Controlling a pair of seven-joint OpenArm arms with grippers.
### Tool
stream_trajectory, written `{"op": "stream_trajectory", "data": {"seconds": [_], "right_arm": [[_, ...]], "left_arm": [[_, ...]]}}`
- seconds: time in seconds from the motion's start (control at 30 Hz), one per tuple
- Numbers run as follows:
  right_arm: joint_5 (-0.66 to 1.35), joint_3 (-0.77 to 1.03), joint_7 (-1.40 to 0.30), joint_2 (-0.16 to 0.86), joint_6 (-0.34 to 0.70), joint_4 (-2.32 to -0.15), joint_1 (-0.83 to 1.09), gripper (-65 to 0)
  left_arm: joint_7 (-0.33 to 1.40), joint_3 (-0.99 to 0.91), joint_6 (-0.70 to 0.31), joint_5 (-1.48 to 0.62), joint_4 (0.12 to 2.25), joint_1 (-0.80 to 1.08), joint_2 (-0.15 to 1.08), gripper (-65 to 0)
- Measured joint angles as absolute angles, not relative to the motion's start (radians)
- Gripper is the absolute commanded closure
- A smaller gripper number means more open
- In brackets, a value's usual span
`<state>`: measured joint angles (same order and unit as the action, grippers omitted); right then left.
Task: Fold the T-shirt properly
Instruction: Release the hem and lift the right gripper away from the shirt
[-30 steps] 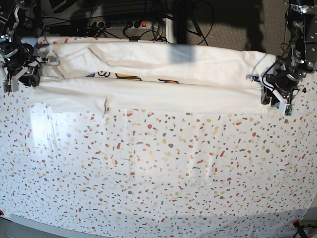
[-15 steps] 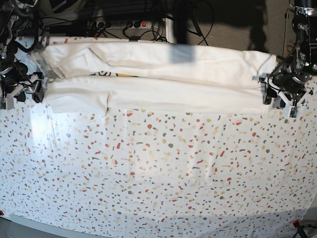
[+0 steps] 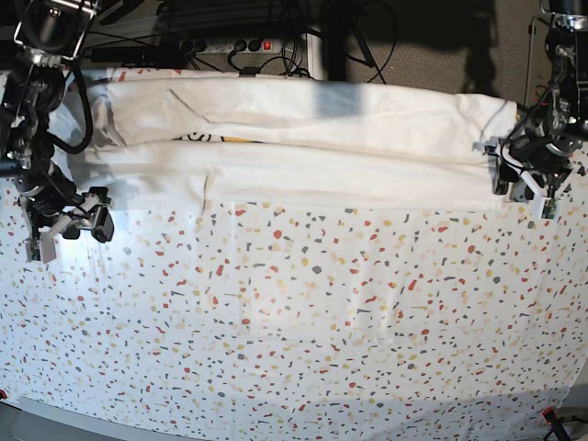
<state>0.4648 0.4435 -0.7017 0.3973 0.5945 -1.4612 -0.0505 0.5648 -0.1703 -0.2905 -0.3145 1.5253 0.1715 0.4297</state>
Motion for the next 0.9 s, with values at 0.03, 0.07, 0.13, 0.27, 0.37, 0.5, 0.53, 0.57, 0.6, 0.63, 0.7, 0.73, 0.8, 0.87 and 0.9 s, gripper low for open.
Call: {"op": "stream_trajectory", "data": {"seconds": [0.03, 0.07, 0.13, 0.27, 0.37, 0.5, 0.53, 0.57, 0.6, 0.63, 0.7, 0.73, 0.8, 0.87, 0.9], "right_arm": [[0.466, 0.429, -0.725, 0.399, 0.594, -1.427, -0.074, -39.2], [0.469, 0.413, -0.749, 0.399, 0.593, -1.387, -0.097, -39.2], [0.468, 0.389, -0.801, 0.399, 0.587, -1.306, -0.139, -39.2], [0.466, 0.347, -0.901, 0.42, 0.588, -1.195, -0.215, -39.2], [0.466, 0.339, -0.921, 0.438, 0.588, -1.169, -0.245, -39.0], [0.468, 0.339, -0.932, 0.441, 0.588, -1.158, -0.244, -31.4], [0.467, 0.339, -0.941, 0.44, 0.588, -1.15, -0.244, -30.5], [0.467, 0.339, -0.945, 0.44, 0.588, -1.14, -0.244, -30.4], [0.467, 0.339, -0.948, 0.44, 0.588, -1.134, -0.244, -30.5], [0.467, 0.339, -0.948, 0.441, 0.588, -1.131, -0.244, -30.4], [0.471, 0.339, -0.952, 0.441, 0.588, -1.122, -0.246, -30.4], [0.471, 0.339, -0.952, 0.441, 0.588, -1.12, -0.246, -29.8], [0.471, 0.34, -0.953, 0.441, 0.588, -1.114, -0.246, -23.7], [0.471, 0.34, -0.957, 0.441, 0.588, -1.111, -0.246, -14.5], [0.471, 0.34, -0.96, 0.441, 0.588, -1.111, -0.246, -8.8]], "left_arm": [[0.565, -0.17, -0.291, -0.315, 1.525, 0.171, 0.43, -34.5], [0.564, -0.17, -0.291, -0.315, 1.525, 0.172, 0.43, -34.6], [0.566, -0.17, -0.291, -0.315, 1.525, 0.171, 0.43, -34.6], [0.566, -0.17, -0.29, -0.315, 1.525, 0.172, 0.43, -34.5], [0.566, -0.17, -0.291, -0.315, 1.525, 0.172, 0.43, -34.5], [0.569, -0.17, -0.291, -0.315, 1.525, 0.172, 0.43, -34.6], [0.569, -0.171, -0.291, -0.315, 1.525, 0.172, 0.43, -34.6], [0.569, -0.171, -0.291, -0.315, 1.525, 0.172, 0.43, -34.5], [0.569, -0.17, -0.291, -0.315, 1.525, 0.172, 0.43, -34.5], [0.569, -0.17, -0.291, -0.315, 1.525, 0.172, 0.43, -34.6], [0.569, -0.171, -0.29, -0.315, 1.525, 0.172, 0.43, -34.6], [0.569, -0.17, -0.291, -0.315, 1.525, 0.172, 0.43, -34.6], [0.569, -0.17, -0.29, -0.315, 1.525, 0.172, 0.43, -34.6], [0.569, -0.17, -0.291, -0.315, 1.525, 0.172, 0.43, -34.5], [0.569, -0.17, -0.291, -0.315, 1.525, 0.172, 0.43, -34.5]]}}
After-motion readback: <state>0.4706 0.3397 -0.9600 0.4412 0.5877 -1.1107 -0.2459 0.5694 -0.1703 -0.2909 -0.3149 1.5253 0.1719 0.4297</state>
